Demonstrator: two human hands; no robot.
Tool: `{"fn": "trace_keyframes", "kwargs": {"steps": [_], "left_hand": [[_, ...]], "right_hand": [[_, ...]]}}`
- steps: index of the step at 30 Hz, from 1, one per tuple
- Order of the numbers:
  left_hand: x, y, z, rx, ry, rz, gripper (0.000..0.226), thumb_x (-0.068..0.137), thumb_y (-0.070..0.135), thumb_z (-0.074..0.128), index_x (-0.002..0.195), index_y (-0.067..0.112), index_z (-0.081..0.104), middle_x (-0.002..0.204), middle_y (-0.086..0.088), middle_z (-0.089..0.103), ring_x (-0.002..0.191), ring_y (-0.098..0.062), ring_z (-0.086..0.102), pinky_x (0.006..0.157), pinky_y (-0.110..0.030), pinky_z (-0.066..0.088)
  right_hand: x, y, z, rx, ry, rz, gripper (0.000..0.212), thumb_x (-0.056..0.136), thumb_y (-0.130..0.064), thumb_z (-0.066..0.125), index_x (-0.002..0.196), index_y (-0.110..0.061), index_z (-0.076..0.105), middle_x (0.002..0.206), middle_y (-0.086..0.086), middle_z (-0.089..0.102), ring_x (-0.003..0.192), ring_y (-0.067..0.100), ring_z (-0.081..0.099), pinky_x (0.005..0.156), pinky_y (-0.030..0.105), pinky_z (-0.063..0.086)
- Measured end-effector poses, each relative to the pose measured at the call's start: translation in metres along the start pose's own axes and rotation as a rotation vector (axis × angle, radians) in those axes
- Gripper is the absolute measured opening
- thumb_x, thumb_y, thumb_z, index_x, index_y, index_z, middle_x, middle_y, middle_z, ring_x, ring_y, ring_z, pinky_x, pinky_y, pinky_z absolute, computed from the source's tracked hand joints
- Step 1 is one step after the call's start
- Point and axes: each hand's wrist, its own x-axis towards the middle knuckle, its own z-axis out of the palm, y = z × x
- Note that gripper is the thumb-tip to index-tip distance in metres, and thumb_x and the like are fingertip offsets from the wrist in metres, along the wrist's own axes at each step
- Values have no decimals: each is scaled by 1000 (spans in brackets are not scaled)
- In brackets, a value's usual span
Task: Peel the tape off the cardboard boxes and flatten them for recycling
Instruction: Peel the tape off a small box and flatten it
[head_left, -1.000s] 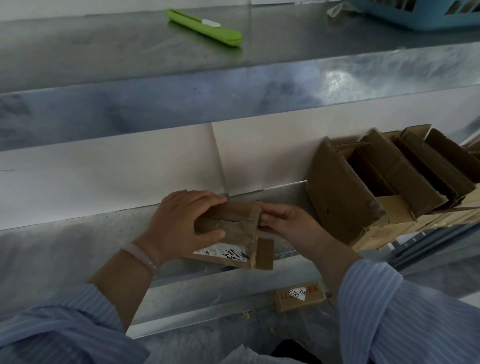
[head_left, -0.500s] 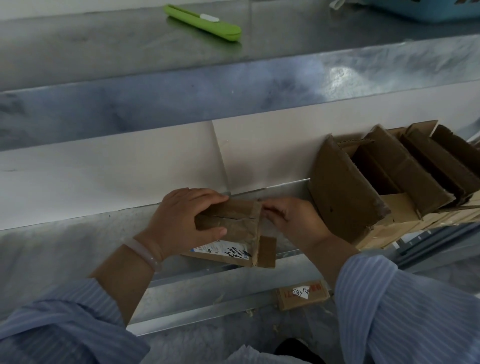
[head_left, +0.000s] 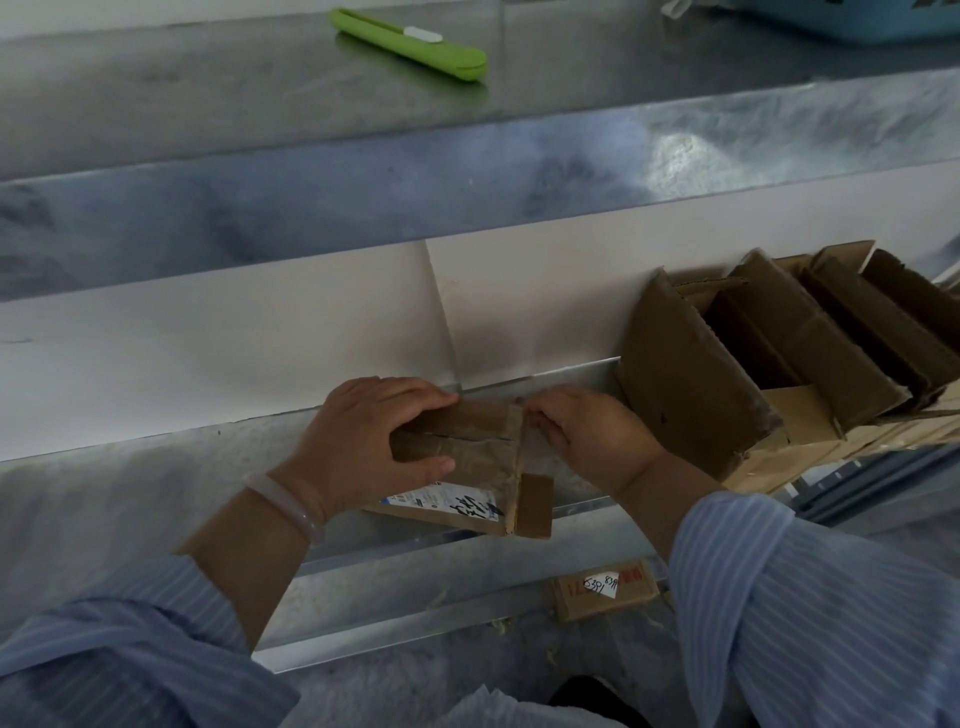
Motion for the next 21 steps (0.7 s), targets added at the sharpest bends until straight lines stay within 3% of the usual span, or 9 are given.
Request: {"fn": "trace_keyframes", "kwargs": {"steps": [5, 12, 17, 21], "left_hand": [[0, 1, -1, -4, 14, -5, 66, 73, 70, 55, 130, 36, 54, 123, 20, 56, 110, -3, 53, 99, -37, 38], [5, 2, 1, 3, 4, -28, 69, 73, 72, 54, 131, 35, 53, 122, 17, 58, 110, -6, 54, 97, -42, 41], [6, 3, 3, 11, 8, -68, 72, 71, 77, 49, 131, 37, 52, 123, 19, 57, 112, -6, 53, 100, -42, 39], [7, 3, 3, 9, 7, -73, 72, 71, 79, 47, 131, 39, 51, 123, 20, 56, 113, -5, 52, 101, -40, 39]], "right_hand": [[11, -4, -2, -129, 26, -30, 17, 95, -14, 54, 103, -5, 66, 100, 14, 65, 87, 34, 62, 73, 43, 50], [16, -12, -15, -45, 104, -27, 13, 95, -9, 54, 99, -4, 65, 98, 15, 64, 86, 32, 61, 76, 43, 49], [2, -17, -13, 88, 196, 49, 10, 93, -10, 58, 97, -9, 67, 95, 5, 66, 88, 19, 60, 77, 32, 49], [-7, -21, -10, 231, 246, 143, 8, 91, -13, 61, 93, -18, 66, 91, -4, 65, 86, 6, 58, 73, 12, 46]]}}
